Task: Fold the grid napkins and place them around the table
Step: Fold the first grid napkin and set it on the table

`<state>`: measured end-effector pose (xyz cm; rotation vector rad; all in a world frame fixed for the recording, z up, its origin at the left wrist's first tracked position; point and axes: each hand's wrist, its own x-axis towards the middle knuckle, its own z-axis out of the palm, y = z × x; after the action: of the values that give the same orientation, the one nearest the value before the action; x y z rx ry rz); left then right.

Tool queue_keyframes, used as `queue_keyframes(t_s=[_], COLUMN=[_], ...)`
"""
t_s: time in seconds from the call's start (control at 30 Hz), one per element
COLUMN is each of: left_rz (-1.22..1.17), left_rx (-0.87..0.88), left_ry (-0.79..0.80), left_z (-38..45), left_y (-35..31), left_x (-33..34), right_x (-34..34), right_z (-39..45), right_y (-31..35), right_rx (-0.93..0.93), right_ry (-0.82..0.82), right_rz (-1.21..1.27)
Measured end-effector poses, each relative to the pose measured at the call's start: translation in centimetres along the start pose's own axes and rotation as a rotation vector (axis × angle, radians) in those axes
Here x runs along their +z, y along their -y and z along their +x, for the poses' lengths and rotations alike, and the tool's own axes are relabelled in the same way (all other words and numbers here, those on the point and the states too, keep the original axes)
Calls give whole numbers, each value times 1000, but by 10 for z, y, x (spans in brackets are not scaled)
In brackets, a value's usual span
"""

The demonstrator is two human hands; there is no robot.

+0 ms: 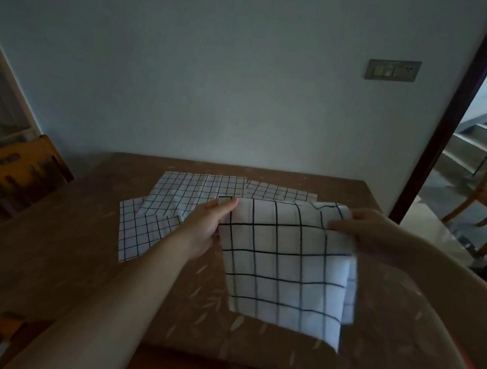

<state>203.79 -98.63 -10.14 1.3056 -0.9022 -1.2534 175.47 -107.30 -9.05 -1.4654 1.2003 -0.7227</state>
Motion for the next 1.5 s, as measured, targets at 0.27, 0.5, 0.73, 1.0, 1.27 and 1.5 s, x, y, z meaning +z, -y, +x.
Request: queue_keyframes(t_s=[0.27, 0.5, 0.73, 1.0, 1.27, 1.5], left_rz=[87, 144, 261, 333, 261, 427], left_rx=[-68, 13, 244, 326, 333, 321], left_ry=[59, -95, -178, -203, -199, -170], left_z=[-3, 4, 4, 1, -2, -8], left_y=[8, 14, 11, 4, 2, 6], left_x=[-6, -7, -2, -16, -18, -29], right_x=[-3, 0, 17, 26, 38, 31], right_z=[5, -1, 1, -8, -7, -7], right_y=[-17, -18, -28, -26, -22, -11], right_rx=[-36, -154, -151, -164, -180, -243], right_ry=[-65, -188, -179, -304, -261, -267], right_rz=[15, -116, -221, -15, 118, 245])
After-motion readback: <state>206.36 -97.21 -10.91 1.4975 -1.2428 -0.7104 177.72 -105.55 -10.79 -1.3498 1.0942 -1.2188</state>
